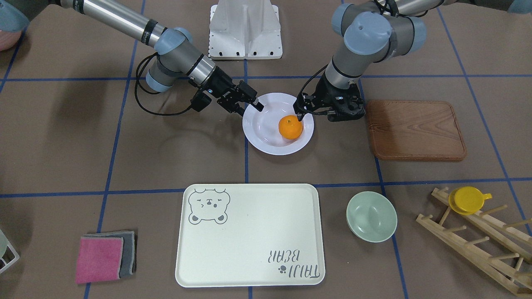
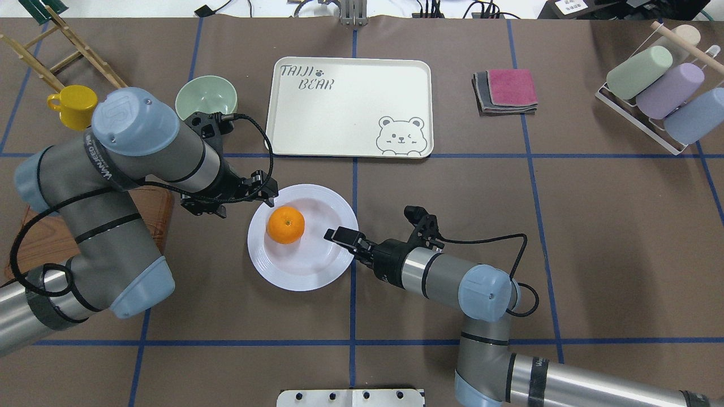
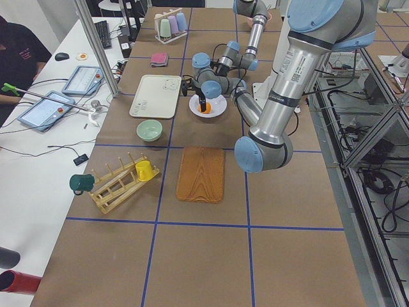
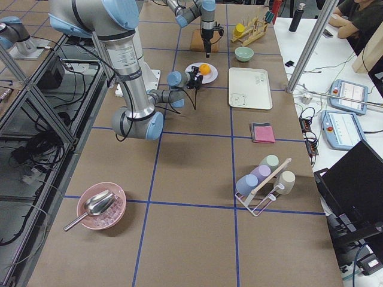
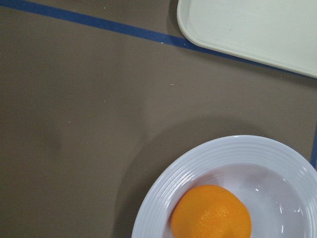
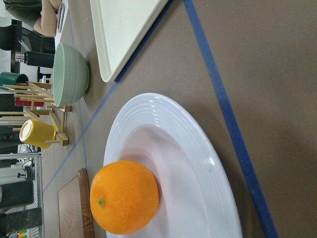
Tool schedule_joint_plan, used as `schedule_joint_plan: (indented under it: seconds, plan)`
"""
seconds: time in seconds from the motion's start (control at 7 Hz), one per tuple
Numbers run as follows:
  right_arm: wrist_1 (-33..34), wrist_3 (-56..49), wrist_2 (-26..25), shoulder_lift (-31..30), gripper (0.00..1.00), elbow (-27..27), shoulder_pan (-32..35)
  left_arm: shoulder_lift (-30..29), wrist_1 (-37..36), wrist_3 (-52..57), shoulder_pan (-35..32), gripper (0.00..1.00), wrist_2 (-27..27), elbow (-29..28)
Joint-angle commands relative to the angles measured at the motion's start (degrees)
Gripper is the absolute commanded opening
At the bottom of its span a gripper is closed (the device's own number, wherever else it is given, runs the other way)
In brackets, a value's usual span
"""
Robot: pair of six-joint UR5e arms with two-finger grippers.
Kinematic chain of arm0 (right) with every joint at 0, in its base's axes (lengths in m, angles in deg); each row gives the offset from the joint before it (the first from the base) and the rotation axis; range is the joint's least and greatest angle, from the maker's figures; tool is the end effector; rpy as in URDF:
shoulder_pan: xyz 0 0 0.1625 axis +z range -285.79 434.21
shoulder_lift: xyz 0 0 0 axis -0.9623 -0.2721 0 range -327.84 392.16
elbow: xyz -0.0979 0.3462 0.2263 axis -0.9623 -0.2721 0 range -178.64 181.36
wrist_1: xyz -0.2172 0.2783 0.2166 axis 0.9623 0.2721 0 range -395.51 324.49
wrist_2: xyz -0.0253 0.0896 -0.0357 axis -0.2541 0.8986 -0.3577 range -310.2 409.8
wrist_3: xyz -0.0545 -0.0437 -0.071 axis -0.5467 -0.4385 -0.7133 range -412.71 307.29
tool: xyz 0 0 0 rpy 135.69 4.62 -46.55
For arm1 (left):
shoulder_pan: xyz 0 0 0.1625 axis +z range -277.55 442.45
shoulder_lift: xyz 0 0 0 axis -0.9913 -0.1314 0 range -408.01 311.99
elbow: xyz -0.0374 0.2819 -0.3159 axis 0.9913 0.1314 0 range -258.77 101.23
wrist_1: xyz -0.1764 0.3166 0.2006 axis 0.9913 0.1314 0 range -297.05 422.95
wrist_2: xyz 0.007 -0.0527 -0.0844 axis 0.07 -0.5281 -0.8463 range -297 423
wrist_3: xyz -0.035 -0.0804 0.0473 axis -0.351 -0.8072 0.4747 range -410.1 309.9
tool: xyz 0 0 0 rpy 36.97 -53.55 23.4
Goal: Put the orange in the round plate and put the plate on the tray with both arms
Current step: 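Slide the plate with the right gripper onto the bear tray while the left arm withdraws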
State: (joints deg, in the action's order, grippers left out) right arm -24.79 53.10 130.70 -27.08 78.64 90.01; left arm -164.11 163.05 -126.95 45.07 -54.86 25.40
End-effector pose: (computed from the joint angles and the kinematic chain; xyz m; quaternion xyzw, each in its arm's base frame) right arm -0.6090 -0.3271 0.2950 0.0523 -0.7484 0.2367 0.6174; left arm 0.4382 -0.4440 0.2701 -0.0207 0.4665 -0.0842 0.8803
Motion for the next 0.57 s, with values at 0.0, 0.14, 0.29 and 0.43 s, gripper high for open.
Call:
schedule_joint_plan:
  seconds: [0.0,0.14,0.29,0.43]
  plan:
    - [1.2,0.4,-0.3,2.6,0.42,0.0,0.9,0.2,-0.1,1.2,-1.3,0.99,-0.3,0.5]
    - [1.2,0.4,-0.3,2.8,0.24,0.2,1.4,2.2,-0.1,3.3,-2.8,0.99,-2.4,1.8]
    - [1.2,0.4,-0.3,2.8,0.15,0.4,1.6,3.4,-0.1,6.0,-4.6,0.99,-4.4,2.5]
    - [1.2,0.4,-0.3,2.7,0.07,0.4,1.7,3.7,0.0,6.4,-5.7,0.99,-4.8,2.6]
